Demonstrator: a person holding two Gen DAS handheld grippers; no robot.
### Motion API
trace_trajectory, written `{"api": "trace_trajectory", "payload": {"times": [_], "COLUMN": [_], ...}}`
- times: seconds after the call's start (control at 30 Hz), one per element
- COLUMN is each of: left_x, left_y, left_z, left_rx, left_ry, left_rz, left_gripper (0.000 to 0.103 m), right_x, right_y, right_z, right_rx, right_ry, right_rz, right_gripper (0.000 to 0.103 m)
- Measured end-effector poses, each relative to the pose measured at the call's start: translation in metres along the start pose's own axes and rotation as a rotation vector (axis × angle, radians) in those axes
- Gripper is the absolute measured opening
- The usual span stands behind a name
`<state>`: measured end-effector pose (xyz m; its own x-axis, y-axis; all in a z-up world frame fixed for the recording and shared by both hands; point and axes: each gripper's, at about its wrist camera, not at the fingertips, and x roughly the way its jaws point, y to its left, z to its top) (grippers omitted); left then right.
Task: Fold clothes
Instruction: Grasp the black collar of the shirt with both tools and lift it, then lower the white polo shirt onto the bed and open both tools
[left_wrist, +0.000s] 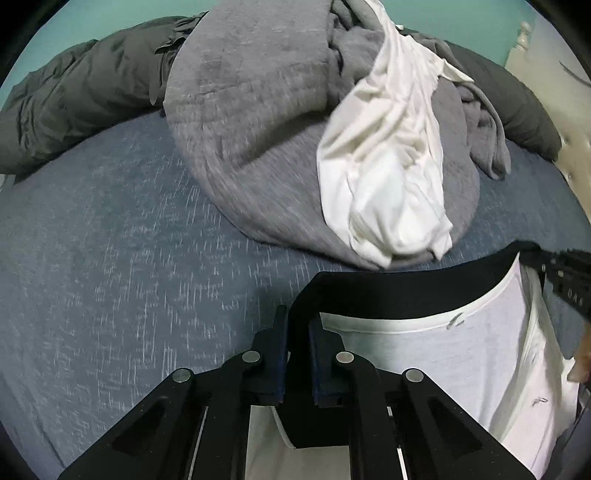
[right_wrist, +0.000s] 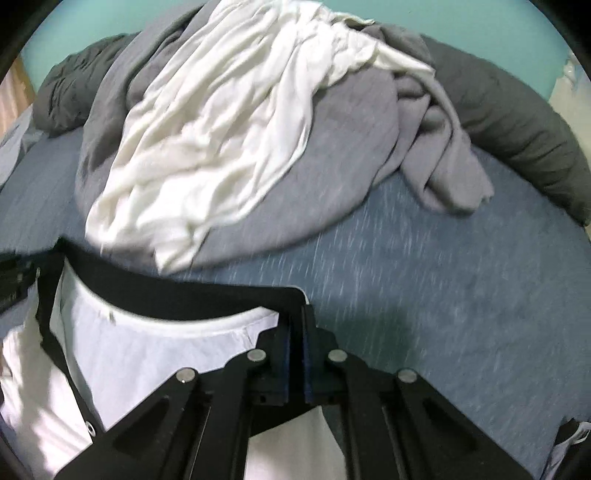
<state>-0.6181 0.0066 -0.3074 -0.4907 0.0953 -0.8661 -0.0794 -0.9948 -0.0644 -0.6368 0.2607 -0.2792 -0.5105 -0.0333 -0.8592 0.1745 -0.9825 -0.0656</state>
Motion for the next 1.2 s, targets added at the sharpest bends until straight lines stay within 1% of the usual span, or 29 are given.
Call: {"api": "trace_trajectory", "payload": {"times": [0.07,0.13,0.23,0.33,0.4,0.47,0.5,0.53,0.57,0.6,0.63,0.67,0.7,0.77,0.8,0.83,0.9,1.0,1.03,1.1,1.13,1.2], "left_x": [0.003,0.009,0.019,0.027,0.030,0.033,0.032,0.032,0.027,0.022,0.018,0.013,0.008,-0.003,-0.009,-0.017,-0.026,-0.047,-0.052,-0.066,-0.073,-0.088], "left_y": [0.003,0.004,0.007,0.006,0.005,0.004,0.006,0.009,0.011,0.013,0.015,0.018,0.020,0.023,0.025,0.028,0.029,0.034,0.035,0.043,0.047,0.057], "left_z": [0.006,0.010,0.011,0.010,0.007,0.005,0.004,0.003,0.003,0.003,0.002,0.002,0.002,0.001,0.000,-0.002,-0.005,-0.017,-0.021,-0.039,-0.048,-0.067], "left_rx": [-0.013,-0.018,-0.026,-0.020,-0.016,-0.012,-0.024,-0.039,-0.049,-0.058,-0.067,-0.077,-0.086,-0.084,-0.092,-0.105,-0.113,-0.098,-0.095,-0.102,-0.105,-0.110], "left_ry": [-0.002,-0.005,-0.001,-0.004,-0.011,-0.018,-0.021,-0.023,-0.031,-0.040,-0.049,-0.058,-0.067,-0.080,-0.089,-0.099,-0.101,-0.112,-0.115,-0.106,-0.101,-0.093], "left_rz": [-0.003,0.007,0.021,0.026,0.025,0.024,0.011,-0.003,-0.006,-0.008,-0.010,-0.011,-0.013,0.004,0.000,-0.027,-0.039,-0.058,-0.059,-0.056,-0.055,-0.056], "left_gripper": [0.010,0.010,0.010,0.010,0.010,0.013,0.014,0.019,0.036,0.049,0.066,0.068,0.068,0.068,0.068,0.068,0.069,0.069,0.069,0.069,0.069,0.069], "right_x": [0.002,0.012,0.035,0.051,0.053,0.051,0.049,0.047,0.044,0.039,0.034,0.028,0.022,0.010,0.004,-0.002,-0.011,-0.038,-0.046,-0.057,-0.065,-0.074], "right_y": [-0.001,0.003,0.012,0.011,0.007,0.001,-0.001,-0.004,-0.005,-0.004,-0.004,-0.003,-0.005,-0.012,-0.015,-0.018,-0.017,-0.023,-0.030,-0.048,-0.058,-0.079], "right_z": [0.012,0.016,0.008,-0.002,-0.004,-0.003,-0.002,0.000,0.000,0.000,0.000,-0.001,-0.001,0.000,0.000,0.000,-0.003,-0.019,-0.024,-0.037,-0.046,-0.066], "right_rx": [0.004,0.000,-0.012,-0.002,0.019,0.048,0.054,0.060,0.050,0.025,-0.004,-0.033,-0.035,0.004,0.019,0.033,0.057,0.104,0.124,0.150,0.163,0.209], "right_ry": [-0.009,0.001,0.031,0.045,0.029,0.031,0.036,0.041,0.039,0.032,0.023,0.014,0.005,-0.015,-0.026,-0.033,-0.033,-0.091,-0.100,-0.106,-0.109,-0.110], "right_rz": [-0.016,-0.024,-0.030,-0.011,0.015,0.053,0.070,0.087,0.091,0.078,0.059,0.040,0.045,0.089,0.101,0.110,0.124,0.146,0.161,0.177,0.174,0.202], "right_gripper": [0.004,0.004,0.004,0.004,0.005,0.006,0.008,0.013,0.017,0.035,0.058,0.064,0.064,0.064,0.064,0.065,0.065,0.065,0.065,0.065,0.065,0.065]}}
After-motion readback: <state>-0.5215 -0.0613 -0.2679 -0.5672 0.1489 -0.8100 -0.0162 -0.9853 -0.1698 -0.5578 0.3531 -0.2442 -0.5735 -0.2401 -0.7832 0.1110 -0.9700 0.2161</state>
